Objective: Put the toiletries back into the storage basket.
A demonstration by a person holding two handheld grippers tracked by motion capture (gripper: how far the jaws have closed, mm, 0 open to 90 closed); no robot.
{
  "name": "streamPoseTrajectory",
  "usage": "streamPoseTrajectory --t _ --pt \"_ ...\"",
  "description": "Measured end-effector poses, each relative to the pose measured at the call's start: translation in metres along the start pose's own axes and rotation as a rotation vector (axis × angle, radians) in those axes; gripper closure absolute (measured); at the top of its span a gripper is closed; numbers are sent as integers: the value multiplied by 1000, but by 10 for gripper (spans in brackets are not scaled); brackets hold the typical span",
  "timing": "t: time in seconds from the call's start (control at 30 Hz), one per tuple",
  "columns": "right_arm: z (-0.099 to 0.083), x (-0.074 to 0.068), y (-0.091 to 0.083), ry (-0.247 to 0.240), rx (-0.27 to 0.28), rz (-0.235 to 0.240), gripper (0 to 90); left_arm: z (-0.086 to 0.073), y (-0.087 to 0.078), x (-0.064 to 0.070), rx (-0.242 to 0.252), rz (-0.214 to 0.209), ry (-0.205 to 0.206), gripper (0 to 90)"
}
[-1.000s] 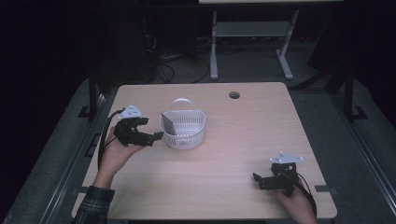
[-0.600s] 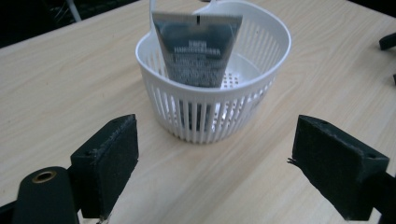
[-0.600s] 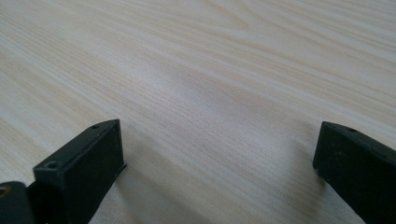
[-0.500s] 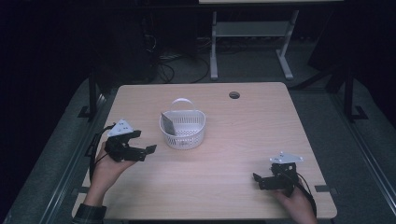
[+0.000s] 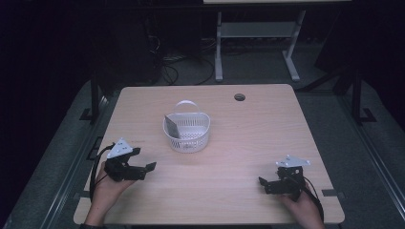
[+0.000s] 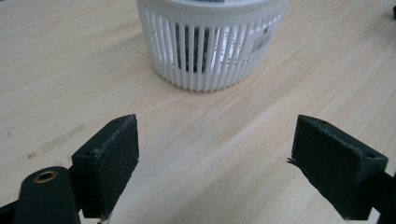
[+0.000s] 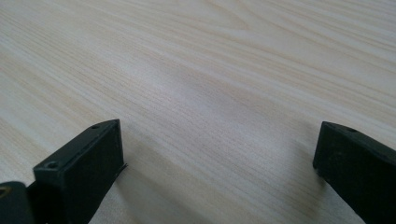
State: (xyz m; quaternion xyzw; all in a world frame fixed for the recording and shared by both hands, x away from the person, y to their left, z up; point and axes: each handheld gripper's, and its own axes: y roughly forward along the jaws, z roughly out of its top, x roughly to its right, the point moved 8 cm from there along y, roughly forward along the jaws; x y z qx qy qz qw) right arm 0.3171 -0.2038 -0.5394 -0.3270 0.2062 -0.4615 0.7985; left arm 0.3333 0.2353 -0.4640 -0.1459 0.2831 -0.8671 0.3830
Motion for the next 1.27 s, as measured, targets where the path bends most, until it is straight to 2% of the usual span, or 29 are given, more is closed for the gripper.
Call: streamPoseTrajectory --t 0.27,0.37,0.43,0.6,0.73,0.83,0.97,1.27 --pt "0 0 0 1 0 0 11 -26 1 -1 -39 23 -8 142" --pt "0 0 0 -1 0 0 11 -37 3 -3 -52 48 -11 143" --pt "0 0 0 0 0 0 11 -45 4 -5 -71 56 -16 142" --pt "0 0 0 0 0 1 11 -62 9 -8 -148 86 5 142" --pt "0 0 0 0 1 0 11 -68 13 -8 -170 87 14 142" --pt "0 0 0 0 0 0 11 -69 15 -7 -147 66 3 138" --pt "0 0 0 0 0 0 11 -70 16 -9 -110 58 9 129" --pt "0 0 0 0 -2 1 11 -70 17 -9 -110 57 9 129"
